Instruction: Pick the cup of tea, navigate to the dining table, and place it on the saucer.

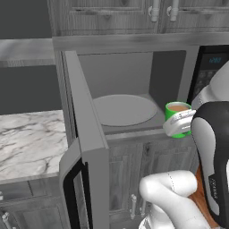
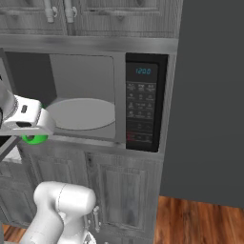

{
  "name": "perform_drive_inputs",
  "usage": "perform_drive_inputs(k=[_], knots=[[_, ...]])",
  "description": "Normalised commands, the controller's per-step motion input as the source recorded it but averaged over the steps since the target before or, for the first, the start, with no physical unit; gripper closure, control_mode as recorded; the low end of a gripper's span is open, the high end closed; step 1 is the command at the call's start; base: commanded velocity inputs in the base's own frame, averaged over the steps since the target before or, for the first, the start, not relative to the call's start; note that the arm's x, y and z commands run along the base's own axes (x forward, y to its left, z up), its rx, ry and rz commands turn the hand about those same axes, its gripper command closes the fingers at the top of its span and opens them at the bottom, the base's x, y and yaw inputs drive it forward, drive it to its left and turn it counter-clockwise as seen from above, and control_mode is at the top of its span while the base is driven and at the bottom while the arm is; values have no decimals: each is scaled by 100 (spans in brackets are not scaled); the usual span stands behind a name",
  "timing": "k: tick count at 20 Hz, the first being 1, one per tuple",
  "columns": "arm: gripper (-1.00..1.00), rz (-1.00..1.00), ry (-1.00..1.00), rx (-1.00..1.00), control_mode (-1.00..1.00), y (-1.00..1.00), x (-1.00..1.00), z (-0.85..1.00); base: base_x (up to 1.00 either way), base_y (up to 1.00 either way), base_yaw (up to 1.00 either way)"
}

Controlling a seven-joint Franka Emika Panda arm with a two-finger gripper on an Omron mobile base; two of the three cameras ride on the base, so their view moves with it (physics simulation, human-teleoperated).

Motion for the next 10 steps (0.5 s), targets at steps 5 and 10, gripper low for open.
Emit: perform_drive_inputs(k=[5,10], knots=[[100,0,0,0,100,0,0,0,-18,0,0],[100,0,0,0,100,0,0,0,-87,-1,0]])
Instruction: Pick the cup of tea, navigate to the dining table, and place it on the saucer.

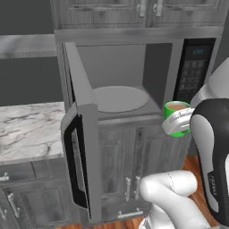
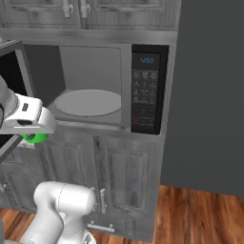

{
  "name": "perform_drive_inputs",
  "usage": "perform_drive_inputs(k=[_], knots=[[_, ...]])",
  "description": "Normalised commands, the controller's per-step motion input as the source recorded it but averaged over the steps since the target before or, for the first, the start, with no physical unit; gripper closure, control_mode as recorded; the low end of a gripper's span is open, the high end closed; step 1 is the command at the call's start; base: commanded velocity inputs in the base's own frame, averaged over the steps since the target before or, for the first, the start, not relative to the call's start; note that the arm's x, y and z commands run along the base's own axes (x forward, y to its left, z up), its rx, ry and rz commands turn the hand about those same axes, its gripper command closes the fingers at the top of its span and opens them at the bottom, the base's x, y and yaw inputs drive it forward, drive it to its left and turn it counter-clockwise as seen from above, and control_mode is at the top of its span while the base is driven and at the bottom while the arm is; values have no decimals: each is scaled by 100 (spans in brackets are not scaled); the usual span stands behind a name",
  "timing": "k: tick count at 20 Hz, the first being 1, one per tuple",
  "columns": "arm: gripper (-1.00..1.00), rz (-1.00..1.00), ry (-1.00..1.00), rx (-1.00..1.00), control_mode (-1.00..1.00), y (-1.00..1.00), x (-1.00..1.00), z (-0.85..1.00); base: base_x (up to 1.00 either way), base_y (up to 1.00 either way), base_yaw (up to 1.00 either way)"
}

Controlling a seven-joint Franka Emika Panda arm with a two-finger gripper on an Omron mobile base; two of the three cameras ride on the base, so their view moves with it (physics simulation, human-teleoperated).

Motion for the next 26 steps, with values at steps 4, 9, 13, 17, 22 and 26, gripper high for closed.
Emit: perform_drive_inputs(k=[4,9,13,17,22,26], knots=[[100,0,0,0,100,0,0,0,-74,-25,1],[100,0,0,0,100,0,0,0,-71,-41,22],[100,0,0,0,100,0,0,0,-44,-35,26],[100,0,0,0,100,0,0,0,-24,-33,30],[100,0,0,0,100,0,0,0,-15,-25,43],[100,0,0,0,100,0,0,0,-56,-17,92]])
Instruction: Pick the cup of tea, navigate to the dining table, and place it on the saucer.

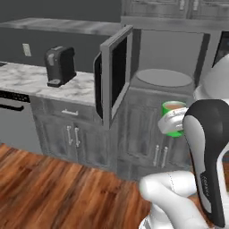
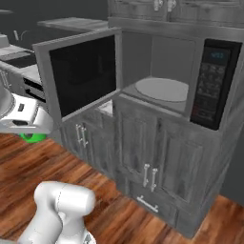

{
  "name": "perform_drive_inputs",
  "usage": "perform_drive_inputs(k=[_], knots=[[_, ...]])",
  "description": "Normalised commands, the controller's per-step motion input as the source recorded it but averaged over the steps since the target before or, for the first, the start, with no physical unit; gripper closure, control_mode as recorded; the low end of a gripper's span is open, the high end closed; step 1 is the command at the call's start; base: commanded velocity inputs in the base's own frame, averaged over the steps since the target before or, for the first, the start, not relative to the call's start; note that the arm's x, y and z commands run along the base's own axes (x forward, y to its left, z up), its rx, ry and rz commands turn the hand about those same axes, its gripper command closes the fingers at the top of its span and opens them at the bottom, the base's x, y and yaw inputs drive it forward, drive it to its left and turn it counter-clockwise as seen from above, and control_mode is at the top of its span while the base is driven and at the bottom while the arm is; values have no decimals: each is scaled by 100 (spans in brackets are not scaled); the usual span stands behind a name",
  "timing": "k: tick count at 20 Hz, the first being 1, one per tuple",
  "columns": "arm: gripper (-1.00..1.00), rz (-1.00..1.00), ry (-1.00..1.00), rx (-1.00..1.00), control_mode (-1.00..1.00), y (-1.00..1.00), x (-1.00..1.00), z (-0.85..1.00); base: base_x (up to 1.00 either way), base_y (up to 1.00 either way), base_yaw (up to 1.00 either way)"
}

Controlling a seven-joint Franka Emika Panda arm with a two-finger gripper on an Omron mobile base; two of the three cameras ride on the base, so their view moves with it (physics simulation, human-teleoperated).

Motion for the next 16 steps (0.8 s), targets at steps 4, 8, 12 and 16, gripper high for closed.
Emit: perform_drive_inputs(k=[4,8,12,16], knots=[[100,0,0,0,100,0,0,0,-37,-1,100],[100,0,0,0,100,0,0,0,-23,0,100],[100,0,0,0,100,0,0,0,-12,0,100],[100,0,0,0,100,0,0,0,-9,0,100]])
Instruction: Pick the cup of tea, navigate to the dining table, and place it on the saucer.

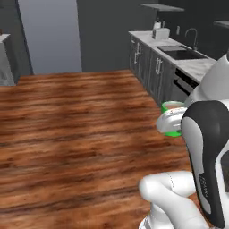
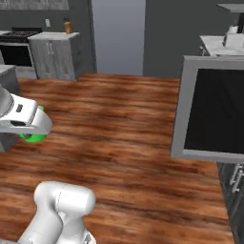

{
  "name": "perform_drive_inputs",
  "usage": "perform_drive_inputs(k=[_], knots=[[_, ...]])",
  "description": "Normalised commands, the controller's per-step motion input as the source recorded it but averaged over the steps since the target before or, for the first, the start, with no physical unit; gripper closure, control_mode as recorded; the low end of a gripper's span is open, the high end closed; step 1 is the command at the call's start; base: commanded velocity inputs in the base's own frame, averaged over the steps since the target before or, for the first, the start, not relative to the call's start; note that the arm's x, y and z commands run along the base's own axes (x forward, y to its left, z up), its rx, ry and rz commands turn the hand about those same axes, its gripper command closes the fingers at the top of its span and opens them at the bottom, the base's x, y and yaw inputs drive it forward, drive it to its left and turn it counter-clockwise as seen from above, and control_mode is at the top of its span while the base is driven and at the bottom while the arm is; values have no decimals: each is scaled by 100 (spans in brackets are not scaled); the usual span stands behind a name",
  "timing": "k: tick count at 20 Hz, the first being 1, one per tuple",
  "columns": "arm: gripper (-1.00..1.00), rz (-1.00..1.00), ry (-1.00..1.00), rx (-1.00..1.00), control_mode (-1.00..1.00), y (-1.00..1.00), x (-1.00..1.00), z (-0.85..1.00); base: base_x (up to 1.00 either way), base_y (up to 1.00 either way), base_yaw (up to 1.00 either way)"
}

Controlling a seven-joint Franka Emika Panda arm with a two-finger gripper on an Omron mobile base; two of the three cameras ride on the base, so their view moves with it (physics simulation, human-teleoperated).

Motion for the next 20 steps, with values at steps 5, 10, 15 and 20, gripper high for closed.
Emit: perform_drive_inputs(k=[5,10,15,20], knots=[[100,0,0,0,100,0,0,0,-1,0,100],[100,0,0,0,100,0,0,0,17,-1,92],[100,0,0,0,100,0,0,0,43,0,70],[100,0,0,0,100,0,0,0,31,0,24]])
